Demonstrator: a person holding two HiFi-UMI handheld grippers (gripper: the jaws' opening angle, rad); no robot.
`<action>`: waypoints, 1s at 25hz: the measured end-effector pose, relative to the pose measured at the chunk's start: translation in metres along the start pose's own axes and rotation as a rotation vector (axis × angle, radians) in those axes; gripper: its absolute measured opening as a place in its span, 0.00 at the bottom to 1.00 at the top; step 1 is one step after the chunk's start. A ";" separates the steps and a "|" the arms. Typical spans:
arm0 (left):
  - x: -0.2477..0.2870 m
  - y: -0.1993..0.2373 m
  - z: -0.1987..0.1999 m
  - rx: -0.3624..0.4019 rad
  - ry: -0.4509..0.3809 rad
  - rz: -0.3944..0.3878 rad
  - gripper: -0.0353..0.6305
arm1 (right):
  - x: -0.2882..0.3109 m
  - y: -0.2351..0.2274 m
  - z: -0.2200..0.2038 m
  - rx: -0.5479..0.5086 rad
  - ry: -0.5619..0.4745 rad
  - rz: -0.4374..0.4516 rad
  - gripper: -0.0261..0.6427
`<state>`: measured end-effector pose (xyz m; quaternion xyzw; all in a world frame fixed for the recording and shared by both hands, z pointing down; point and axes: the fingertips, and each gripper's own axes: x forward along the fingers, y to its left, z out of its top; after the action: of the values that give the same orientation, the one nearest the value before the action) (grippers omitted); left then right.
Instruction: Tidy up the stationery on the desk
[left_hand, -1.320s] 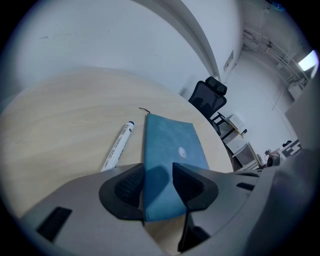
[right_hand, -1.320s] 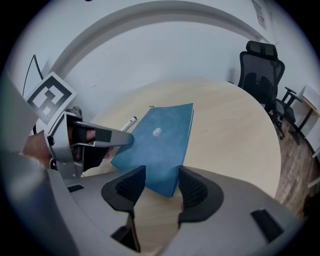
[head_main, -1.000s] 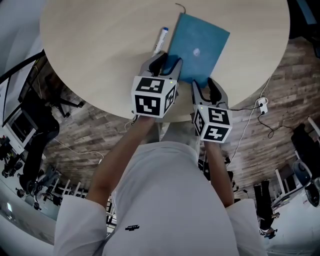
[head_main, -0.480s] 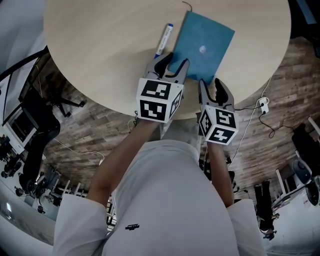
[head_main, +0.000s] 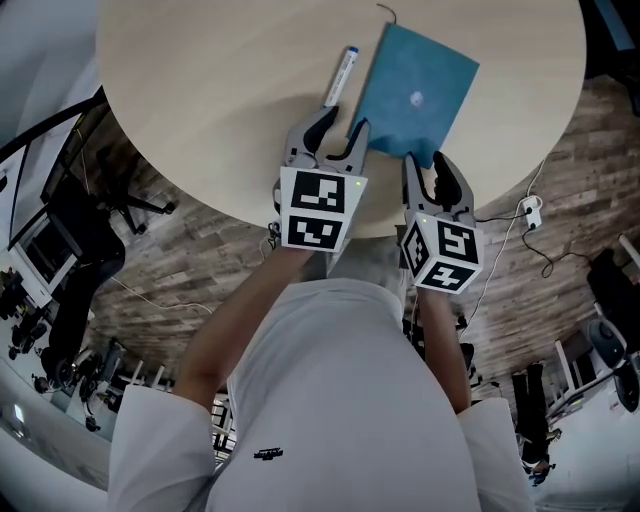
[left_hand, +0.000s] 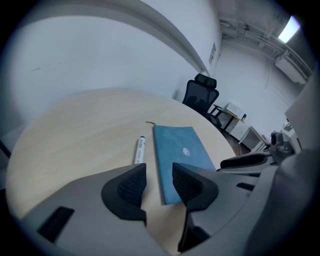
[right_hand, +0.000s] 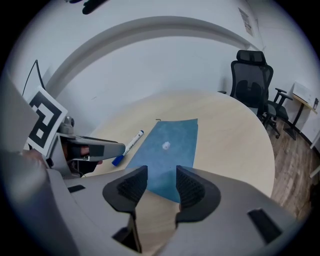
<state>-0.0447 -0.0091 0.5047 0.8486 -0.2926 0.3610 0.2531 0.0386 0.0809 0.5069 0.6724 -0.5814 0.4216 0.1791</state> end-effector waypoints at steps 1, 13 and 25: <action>0.002 0.006 -0.003 0.000 0.008 0.025 0.31 | 0.001 0.001 0.001 0.000 -0.003 0.000 0.34; 0.025 0.029 -0.034 -0.079 0.085 0.049 0.17 | 0.011 0.009 0.002 -0.019 0.018 0.028 0.34; 0.018 0.036 -0.021 -0.162 0.053 0.037 0.17 | 0.013 0.019 0.003 -0.028 0.024 0.061 0.34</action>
<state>-0.0691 -0.0262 0.5390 0.8100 -0.3294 0.3631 0.3218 0.0218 0.0650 0.5105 0.6468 -0.6052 0.4268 0.1824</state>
